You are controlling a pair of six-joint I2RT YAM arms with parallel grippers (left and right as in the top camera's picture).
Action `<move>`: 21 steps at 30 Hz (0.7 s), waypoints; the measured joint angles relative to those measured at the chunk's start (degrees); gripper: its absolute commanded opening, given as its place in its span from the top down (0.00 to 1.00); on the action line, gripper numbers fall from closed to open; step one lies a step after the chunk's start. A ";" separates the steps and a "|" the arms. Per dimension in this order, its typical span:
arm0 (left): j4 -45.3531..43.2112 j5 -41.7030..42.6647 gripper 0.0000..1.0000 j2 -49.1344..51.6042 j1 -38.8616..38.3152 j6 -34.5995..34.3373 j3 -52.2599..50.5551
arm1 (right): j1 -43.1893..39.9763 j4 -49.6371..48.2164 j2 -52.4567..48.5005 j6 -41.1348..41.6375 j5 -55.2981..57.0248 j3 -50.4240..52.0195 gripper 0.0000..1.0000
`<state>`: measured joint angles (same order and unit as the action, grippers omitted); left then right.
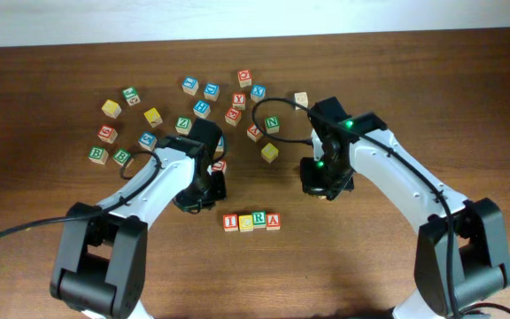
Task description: Spell out ICRA
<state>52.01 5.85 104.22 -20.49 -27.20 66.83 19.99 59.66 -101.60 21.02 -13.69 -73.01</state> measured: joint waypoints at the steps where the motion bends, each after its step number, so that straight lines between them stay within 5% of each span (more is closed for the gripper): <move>1: -0.79 1.49 1.00 0.00 0.00 0.00 0.00 | 0.00 -0.37 0.00 0.02 0.02 1.01 0.95; 21: 0.28 5.16 1.00 0.00 -5.22 -0.04 0.00 | 0.00 -1.64 0.00 0.00 0.17 2.01 0.95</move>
<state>52.29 11.00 104.22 -25.71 -27.24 66.83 19.99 58.02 -101.60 21.02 -13.52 -71.00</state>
